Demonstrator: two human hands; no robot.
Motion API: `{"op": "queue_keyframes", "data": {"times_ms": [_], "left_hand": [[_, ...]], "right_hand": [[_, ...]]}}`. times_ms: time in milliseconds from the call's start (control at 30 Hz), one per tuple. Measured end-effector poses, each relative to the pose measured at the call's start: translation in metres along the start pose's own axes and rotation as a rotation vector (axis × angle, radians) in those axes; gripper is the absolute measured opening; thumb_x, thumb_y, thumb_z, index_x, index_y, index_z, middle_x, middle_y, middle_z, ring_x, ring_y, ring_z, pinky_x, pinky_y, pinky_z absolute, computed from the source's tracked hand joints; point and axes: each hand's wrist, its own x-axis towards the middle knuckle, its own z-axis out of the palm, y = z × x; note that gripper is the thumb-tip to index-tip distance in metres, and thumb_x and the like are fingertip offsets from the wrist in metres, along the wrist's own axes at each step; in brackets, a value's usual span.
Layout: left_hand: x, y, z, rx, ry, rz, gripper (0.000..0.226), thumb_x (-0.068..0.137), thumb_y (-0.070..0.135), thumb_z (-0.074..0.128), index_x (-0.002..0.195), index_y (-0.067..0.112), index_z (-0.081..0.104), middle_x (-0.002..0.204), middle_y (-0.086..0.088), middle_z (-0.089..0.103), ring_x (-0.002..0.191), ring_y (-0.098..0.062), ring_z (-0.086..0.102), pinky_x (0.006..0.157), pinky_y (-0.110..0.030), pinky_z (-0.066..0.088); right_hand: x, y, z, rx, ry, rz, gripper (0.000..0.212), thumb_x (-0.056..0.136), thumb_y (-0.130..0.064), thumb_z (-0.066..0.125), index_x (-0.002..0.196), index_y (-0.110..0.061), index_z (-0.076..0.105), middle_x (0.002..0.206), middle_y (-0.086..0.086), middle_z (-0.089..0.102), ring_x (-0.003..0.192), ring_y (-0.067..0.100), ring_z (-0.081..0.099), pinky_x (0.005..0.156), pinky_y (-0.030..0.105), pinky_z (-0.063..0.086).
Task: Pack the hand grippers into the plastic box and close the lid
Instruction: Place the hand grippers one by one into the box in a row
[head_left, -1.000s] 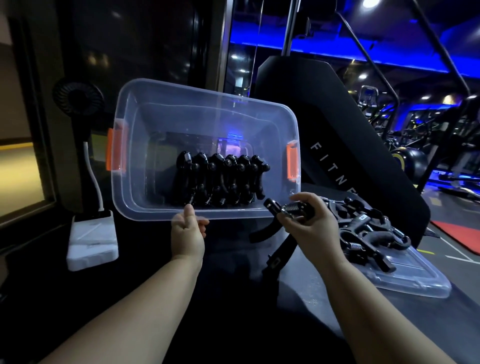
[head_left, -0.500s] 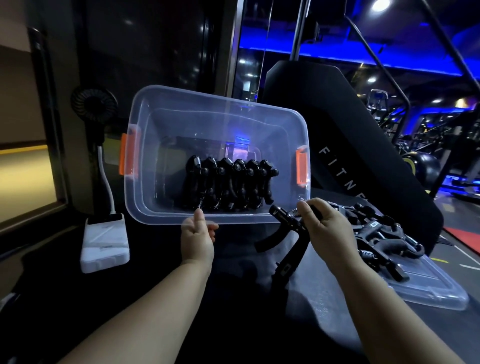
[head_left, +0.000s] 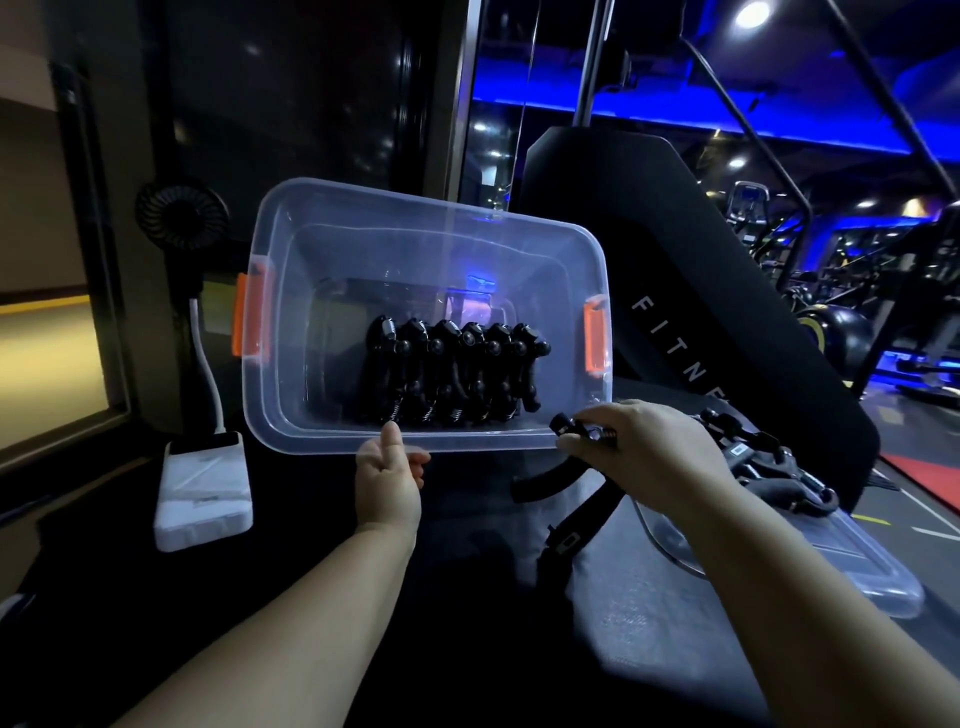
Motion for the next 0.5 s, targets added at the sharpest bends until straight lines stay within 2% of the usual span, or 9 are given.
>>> {"op": "queue_keyframes", "data": {"times_ms": [67,167,267,433,500], "left_hand": [[0.001,0.000,0.001,0.013,0.002,-0.005,0.044,0.096,0.049,0.035,0.088,0.011,0.057,0.059,0.008,0.062,0.048,0.003,0.052,0.055,-0.019,0.040],[0.001,0.001,0.001,0.013,0.005,-0.007,0.045,0.097,0.048,0.035,0.086,0.010,0.057,0.058,0.009,0.062,0.049,0.001,0.052,0.054,-0.018,0.040],[0.000,0.001,0.001,0.006,0.004,-0.004,0.045,0.097,0.048,0.035,0.087,0.009,0.057,0.058,0.008,0.061,0.049,0.000,0.051,0.054,-0.018,0.040],[0.000,0.002,0.002,0.000,0.003,0.003,0.035,0.097,0.046,0.036,0.086,0.017,0.053,0.058,0.008,0.062,0.047,0.003,0.053,0.054,-0.018,0.041],[-0.001,0.002,0.001,-0.001,-0.007,0.007,0.040,0.097,0.047,0.035,0.087,0.013,0.055,0.061,0.006,0.062,0.052,-0.001,0.052,0.056,-0.019,0.041]], "right_hand": [[0.000,0.000,-0.003,-0.057,0.001,0.001,0.040,0.078,-0.072,0.051,0.095,-0.039,0.066,0.086,-0.012,0.065,0.085,0.015,0.060,0.061,0.028,0.043],[0.002,0.000,-0.007,-0.080,-0.082,0.016,0.037,0.081,-0.065,0.052,0.082,-0.029,0.060,0.081,-0.010,0.056,0.084,0.018,0.058,0.059,0.029,0.037],[0.001,0.001,-0.014,-0.043,-0.185,0.052,0.034,0.078,-0.057,0.056,0.076,-0.024,0.055,0.084,-0.007,0.059,0.081,0.019,0.057,0.063,0.030,0.044],[-0.005,0.008,-0.035,-0.034,-0.343,0.048,0.028,0.069,-0.055,0.066,0.072,-0.029,0.054,0.077,-0.010,0.055,0.068,0.001,0.050,0.053,0.022,0.036],[-0.008,0.012,-0.040,-0.056,-0.452,0.020,0.028,0.070,-0.050,0.072,0.071,-0.029,0.053,0.075,-0.011,0.053,0.066,0.001,0.048,0.053,0.022,0.037]]}}
